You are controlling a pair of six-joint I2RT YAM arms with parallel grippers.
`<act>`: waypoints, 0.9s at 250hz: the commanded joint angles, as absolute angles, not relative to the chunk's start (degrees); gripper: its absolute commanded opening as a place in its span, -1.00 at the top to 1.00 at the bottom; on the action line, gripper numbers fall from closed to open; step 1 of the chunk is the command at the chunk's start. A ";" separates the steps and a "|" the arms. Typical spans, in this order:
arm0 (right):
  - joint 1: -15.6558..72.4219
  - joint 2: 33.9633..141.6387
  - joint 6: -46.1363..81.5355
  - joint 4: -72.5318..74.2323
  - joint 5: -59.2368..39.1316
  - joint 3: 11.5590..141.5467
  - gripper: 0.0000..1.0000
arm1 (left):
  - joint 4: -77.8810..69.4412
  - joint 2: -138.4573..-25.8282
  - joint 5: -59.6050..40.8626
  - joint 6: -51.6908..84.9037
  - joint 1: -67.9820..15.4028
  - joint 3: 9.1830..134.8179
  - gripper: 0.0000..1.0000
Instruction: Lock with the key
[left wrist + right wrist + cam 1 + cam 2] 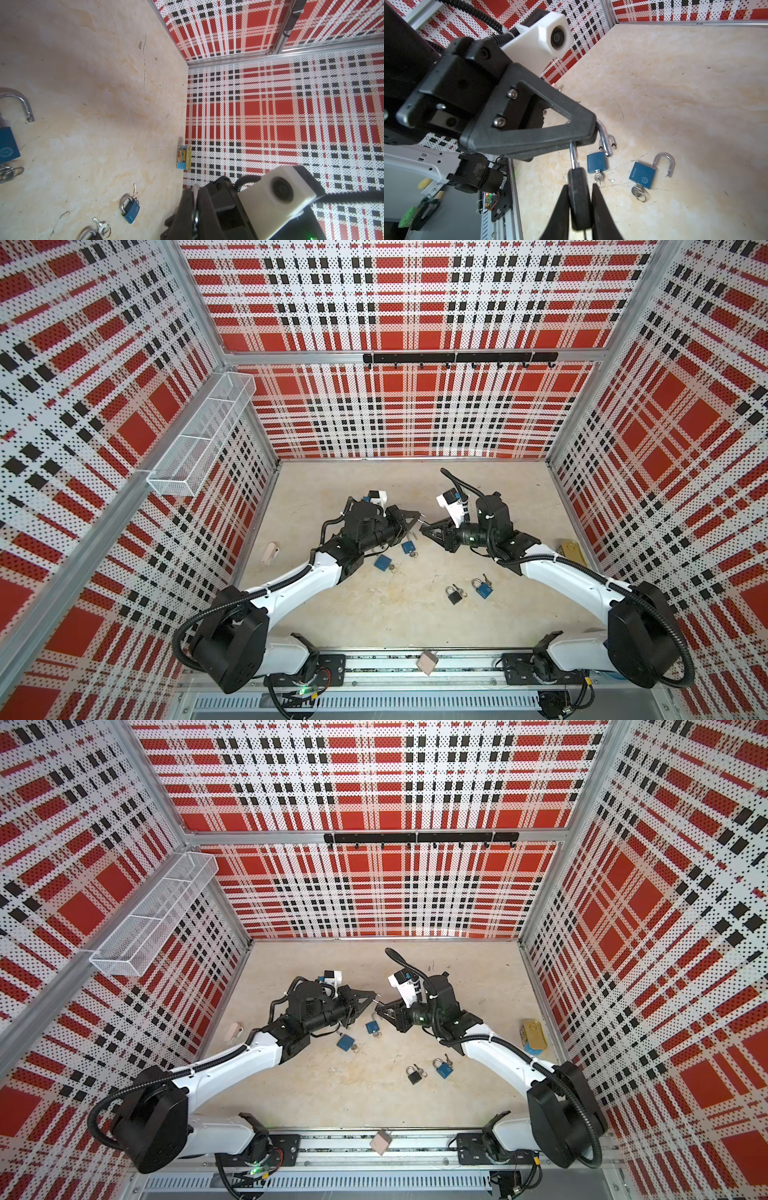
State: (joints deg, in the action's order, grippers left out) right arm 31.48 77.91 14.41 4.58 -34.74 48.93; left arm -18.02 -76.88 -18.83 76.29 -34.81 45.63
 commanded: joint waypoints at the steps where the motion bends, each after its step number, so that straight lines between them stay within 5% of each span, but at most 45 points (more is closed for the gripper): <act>1: 31.01 75.82 14.33 7.30 -34.54 48.52 1.00 | -20.16 -76.83 -19.01 77.53 -34.68 45.00 1.00; 71: 30.95 74.86 14.90 6.85 -34.99 48.30 1.00 | -19.94 -76.51 -19.06 76.58 -33.65 44.91 1.00; 91: 31.00 74.62 14.32 4.49 -35.47 49.00 1.00 | -18.92 -75.99 -19.92 75.33 -32.04 45.24 0.39; 113: 30.98 74.06 13.69 1.30 -36.55 49.73 1.00 | -15.92 -74.87 -20.60 71.85 -29.97 46.32 0.09; 225: 31.38 70.97 14.85 -6.93 -41.55 51.02 1.00 | -5.98 -78.15 -34.40 48.14 -28.81 53.91 0.13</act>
